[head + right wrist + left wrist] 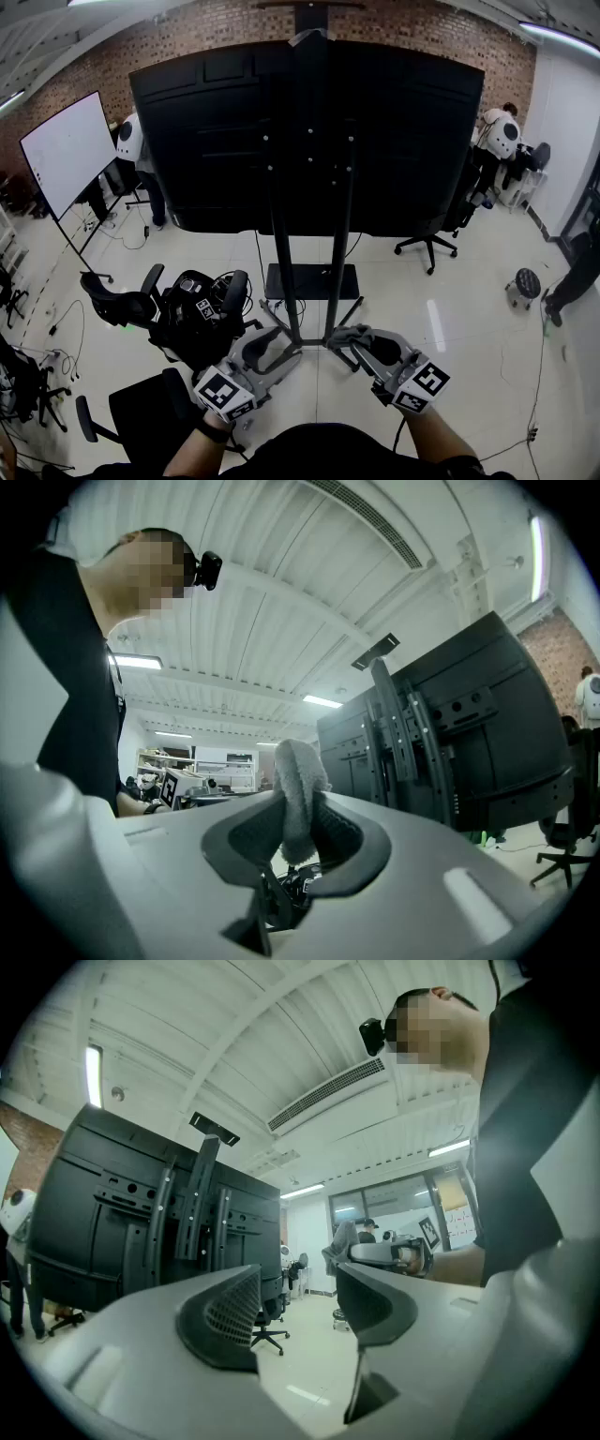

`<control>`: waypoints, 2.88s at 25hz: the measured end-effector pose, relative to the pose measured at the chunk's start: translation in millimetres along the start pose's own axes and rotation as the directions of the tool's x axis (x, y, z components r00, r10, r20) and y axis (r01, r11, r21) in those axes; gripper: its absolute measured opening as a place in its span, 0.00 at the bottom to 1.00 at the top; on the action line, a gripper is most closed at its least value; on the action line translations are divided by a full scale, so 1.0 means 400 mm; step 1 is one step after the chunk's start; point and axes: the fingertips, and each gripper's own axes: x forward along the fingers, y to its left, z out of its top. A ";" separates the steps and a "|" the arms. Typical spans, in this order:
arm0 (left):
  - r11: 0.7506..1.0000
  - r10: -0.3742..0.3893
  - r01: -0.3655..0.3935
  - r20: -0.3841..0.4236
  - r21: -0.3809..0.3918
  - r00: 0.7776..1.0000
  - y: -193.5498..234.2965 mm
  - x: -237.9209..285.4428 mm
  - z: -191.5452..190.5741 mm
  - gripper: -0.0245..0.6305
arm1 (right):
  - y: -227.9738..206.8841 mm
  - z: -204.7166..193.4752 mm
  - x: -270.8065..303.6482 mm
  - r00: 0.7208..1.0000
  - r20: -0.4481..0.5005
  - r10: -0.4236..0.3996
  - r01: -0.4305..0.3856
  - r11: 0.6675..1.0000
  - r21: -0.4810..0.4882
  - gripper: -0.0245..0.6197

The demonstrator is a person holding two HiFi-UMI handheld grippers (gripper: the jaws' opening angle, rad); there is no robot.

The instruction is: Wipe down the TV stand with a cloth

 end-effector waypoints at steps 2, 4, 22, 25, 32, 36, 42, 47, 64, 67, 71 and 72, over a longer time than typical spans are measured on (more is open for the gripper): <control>1.000 0.006 -0.006 -0.003 -0.006 1.000 -0.003 0.013 -0.004 0.46 | -0.012 0.001 -0.007 1.000 0.003 0.006 -0.006 1.000 0.006 0.15; 1.000 0.015 -0.015 -0.004 -0.014 1.000 -0.008 0.026 -0.003 0.46 | -0.024 0.001 -0.015 1.000 0.004 0.010 -0.010 1.000 0.017 0.14; 0.998 0.054 -0.054 -0.025 0.022 0.998 0.059 0.070 -0.027 0.45 | -0.083 -0.009 0.045 0.997 0.004 0.075 -0.075 0.997 0.035 0.14; 0.999 0.034 -0.034 -0.009 0.030 0.999 0.136 0.087 -0.019 0.46 | -0.116 -0.005 0.113 0.998 0.002 0.065 -0.065 0.998 0.015 0.14; 0.998 -0.041 0.040 0.017 0.037 0.999 0.353 0.125 0.014 0.46 | -0.220 0.001 0.295 0.999 0.029 -0.017 0.017 1.000 0.006 0.14; 0.996 -0.081 0.081 0.006 0.049 0.997 0.441 0.143 0.021 0.46 | -0.270 0.010 0.373 0.996 0.063 -0.056 0.054 0.998 0.033 0.14; 0.990 -0.112 0.109 0.029 0.086 0.993 0.523 0.186 0.031 0.46 | -0.322 0.026 0.439 0.996 0.064 -0.066 0.066 0.998 -0.004 0.14; 0.992 -0.107 0.104 0.043 0.072 0.993 0.548 0.236 0.063 0.46 | -0.372 0.072 0.468 0.997 0.058 -0.046 0.050 0.997 -0.058 0.14; 0.965 -0.148 0.117 0.119 0.233 0.982 0.588 0.386 0.311 0.47 | -0.477 0.413 0.599 0.999 0.014 0.033 -0.023 0.891 -0.454 0.14; 0.955 -0.175 0.133 0.140 0.267 0.975 0.593 0.415 0.376 0.47 | -0.494 0.491 0.624 0.999 0.020 0.034 -0.019 0.857 -0.515 0.14; 0.935 -0.191 0.133 0.152 0.327 0.970 0.615 0.463 0.463 0.47 | -0.521 0.610 0.661 0.998 0.049 0.033 0.002 0.817 -0.576 0.14; 0.931 -0.196 0.134 0.156 0.339 0.968 0.620 0.474 0.486 0.47 | -0.530 0.641 0.672 0.998 0.057 0.027 0.012 0.807 -0.590 0.14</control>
